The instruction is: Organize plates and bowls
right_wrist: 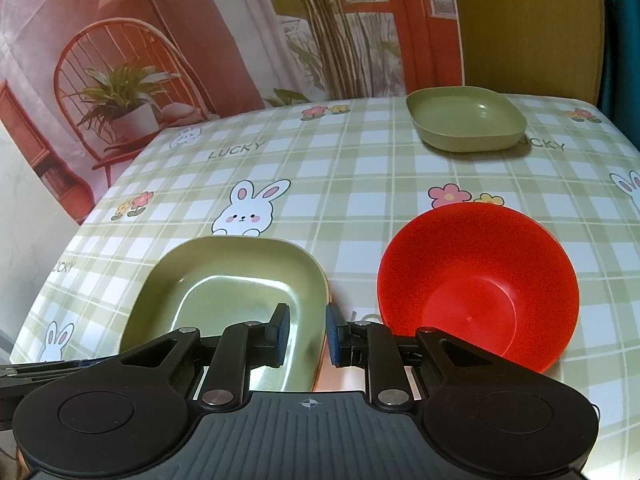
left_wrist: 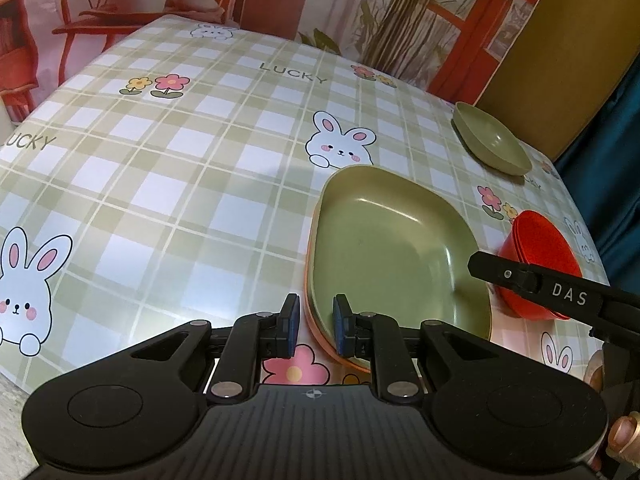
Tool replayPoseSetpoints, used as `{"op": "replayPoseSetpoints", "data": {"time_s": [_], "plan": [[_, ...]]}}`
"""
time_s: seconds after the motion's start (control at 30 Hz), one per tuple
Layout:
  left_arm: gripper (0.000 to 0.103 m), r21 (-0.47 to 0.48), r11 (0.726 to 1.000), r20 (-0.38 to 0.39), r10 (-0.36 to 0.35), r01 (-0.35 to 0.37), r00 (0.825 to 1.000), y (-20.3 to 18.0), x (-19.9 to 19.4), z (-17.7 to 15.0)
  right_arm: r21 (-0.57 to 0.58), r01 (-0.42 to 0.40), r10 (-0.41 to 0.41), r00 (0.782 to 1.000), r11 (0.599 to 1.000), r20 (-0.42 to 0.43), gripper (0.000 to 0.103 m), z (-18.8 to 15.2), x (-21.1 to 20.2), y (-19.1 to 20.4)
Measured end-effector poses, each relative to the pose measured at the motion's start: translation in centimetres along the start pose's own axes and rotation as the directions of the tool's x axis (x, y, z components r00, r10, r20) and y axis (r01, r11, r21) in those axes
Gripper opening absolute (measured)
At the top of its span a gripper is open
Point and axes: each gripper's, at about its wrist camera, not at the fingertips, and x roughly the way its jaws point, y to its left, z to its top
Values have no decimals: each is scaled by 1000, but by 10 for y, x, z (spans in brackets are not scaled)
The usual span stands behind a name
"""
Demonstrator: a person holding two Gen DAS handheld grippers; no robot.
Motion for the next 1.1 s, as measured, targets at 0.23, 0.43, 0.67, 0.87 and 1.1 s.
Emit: {"op": "replayPoseSetpoints", "data": {"time_s": [0.23,0.43,0.67,0.87,1.1], "plan": [[23,-27,1000,-34,-3,2,999,6,8,0,5,-6,6,1000,1000,28,19,5,-6,-1],[23,-20,1000,61,-3,4,998,7,-13,13,0,-2,2,991,1000,133,19,26,-30,-7],[24,22,999,226,-49,45,973,-8,-51,45,17,32,-35,967,999,253,19,56,-60,-36],[27,61,995,287,-95,81,953,-34,-63,70,57,85,-99,940,995,326,19,75,-79,-73],[35,136,984,332,-153,113,931,-67,-64,84,100,139,-167,916,985,366,19,83,-91,-120]]}}
